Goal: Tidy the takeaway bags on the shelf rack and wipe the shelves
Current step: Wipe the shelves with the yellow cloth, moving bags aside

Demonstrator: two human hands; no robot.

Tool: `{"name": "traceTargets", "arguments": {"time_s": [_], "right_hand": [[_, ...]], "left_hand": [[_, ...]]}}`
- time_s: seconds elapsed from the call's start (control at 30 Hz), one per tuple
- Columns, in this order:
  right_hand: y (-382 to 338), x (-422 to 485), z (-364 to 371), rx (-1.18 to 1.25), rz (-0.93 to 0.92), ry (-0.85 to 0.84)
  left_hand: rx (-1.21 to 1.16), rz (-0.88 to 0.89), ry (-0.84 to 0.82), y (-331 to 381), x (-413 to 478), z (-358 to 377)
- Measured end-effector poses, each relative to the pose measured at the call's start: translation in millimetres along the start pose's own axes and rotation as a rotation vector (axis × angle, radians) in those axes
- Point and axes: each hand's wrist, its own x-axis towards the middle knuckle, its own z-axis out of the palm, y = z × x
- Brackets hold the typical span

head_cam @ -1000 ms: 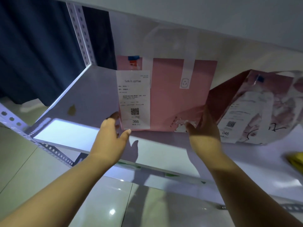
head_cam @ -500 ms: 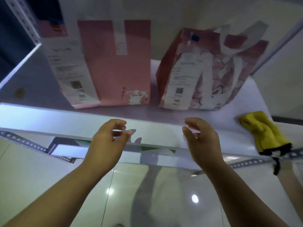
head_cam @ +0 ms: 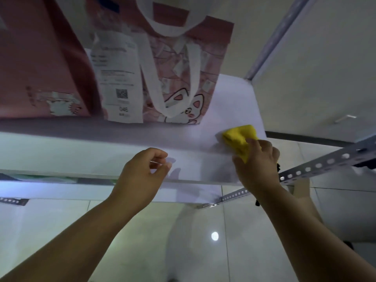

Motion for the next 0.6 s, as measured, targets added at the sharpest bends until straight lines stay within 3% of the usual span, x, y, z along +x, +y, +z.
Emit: {"name": "traceTargets", "arguments": {"time_s": [0.2,0.3,0.47,0.6], "right_hand": [[17,32,11,-0.220,0.074,-0.220],[21,33,18,-0.294,0.021,-0.177],[12,26,12,-0.214,0.015,-0.143],[-6,-2,12,-0.170,-0.093,-0.099]], "left_hand": [[0.012,-0.017,-0.006,7,-2,28],[0.013,-0.025,-0.004,5,-3,30],[0.014,-0.024,-0.001,-1,-8,22],[0.009,-0.013,0.004,-10,-16,7]]}}
